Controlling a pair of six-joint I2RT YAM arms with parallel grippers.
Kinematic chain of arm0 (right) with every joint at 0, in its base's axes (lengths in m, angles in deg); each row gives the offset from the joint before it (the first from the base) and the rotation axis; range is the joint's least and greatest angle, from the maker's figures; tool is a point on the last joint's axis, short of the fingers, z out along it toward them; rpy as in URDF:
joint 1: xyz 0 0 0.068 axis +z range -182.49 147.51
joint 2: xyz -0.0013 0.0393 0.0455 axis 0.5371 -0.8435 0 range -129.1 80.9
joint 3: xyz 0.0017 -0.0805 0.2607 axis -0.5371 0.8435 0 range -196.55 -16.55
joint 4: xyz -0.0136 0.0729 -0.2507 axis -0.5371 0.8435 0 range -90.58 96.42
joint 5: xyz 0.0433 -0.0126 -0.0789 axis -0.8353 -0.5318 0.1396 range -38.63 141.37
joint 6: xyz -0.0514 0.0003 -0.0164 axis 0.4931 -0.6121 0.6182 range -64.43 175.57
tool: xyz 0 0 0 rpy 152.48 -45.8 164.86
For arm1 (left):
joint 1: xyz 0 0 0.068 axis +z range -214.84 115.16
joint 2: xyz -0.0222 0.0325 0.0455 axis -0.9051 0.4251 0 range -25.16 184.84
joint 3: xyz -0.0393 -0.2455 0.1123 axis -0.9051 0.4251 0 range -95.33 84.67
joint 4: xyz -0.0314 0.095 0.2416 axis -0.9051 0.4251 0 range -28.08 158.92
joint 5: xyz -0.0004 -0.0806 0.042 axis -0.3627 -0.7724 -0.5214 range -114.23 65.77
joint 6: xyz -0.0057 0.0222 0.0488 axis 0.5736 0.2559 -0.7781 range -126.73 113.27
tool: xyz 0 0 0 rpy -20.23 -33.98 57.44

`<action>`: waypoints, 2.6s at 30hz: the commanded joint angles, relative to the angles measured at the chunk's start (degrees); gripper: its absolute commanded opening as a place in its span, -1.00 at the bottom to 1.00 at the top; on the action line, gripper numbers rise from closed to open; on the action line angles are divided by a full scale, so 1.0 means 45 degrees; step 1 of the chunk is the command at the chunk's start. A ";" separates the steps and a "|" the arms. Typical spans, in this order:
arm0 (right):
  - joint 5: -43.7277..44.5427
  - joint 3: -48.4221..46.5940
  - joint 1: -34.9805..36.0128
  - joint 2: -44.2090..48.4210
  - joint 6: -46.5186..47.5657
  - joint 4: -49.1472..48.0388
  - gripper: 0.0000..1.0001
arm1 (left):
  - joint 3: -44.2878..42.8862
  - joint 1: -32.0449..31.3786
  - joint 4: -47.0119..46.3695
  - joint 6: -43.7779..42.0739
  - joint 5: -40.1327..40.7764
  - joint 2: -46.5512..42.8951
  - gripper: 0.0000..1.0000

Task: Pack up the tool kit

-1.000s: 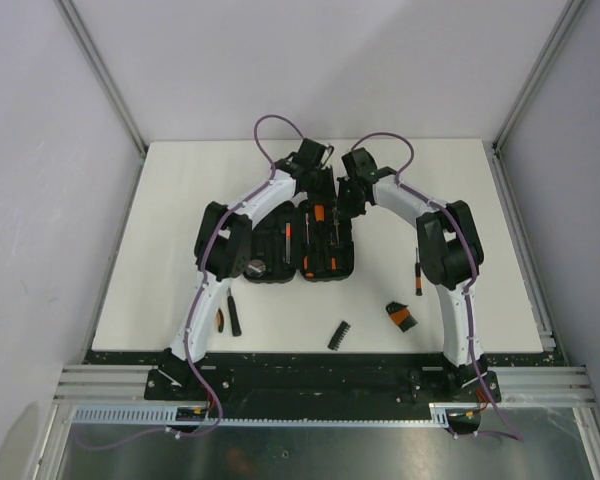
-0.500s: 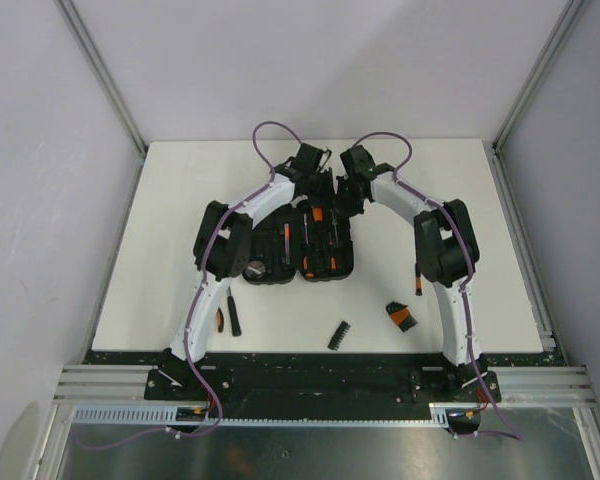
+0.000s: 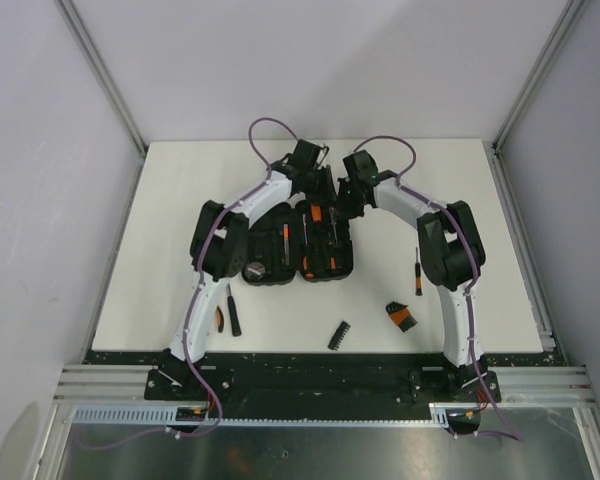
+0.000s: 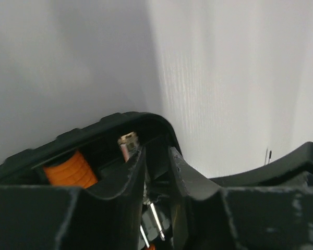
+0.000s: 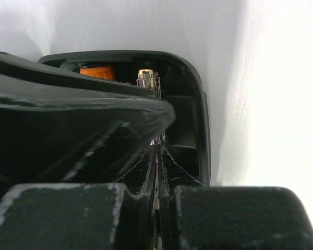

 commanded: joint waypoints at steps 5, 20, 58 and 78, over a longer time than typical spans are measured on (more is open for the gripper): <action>0.0422 0.1272 0.0096 -0.0655 0.0279 0.0419 -0.92 | -0.0402 0.0555 0.1107 -0.0450 0.1204 -0.1798 -0.28; 0.0358 0.1310 0.0238 -0.0723 0.0337 0.0279 -0.87 | -0.1006 0.0115 0.1093 -0.0778 0.0688 -0.0592 -0.21; 0.0443 0.1158 0.0197 -0.1061 0.0311 0.0701 -0.91 | -0.0673 -0.0453 0.1118 -0.0993 0.1655 0.0807 -0.84; 0.0773 -0.0918 0.0447 -0.2682 0.0169 0.3523 -0.96 | -0.1873 -0.0851 0.2777 -0.0894 0.1615 0.1980 -1.00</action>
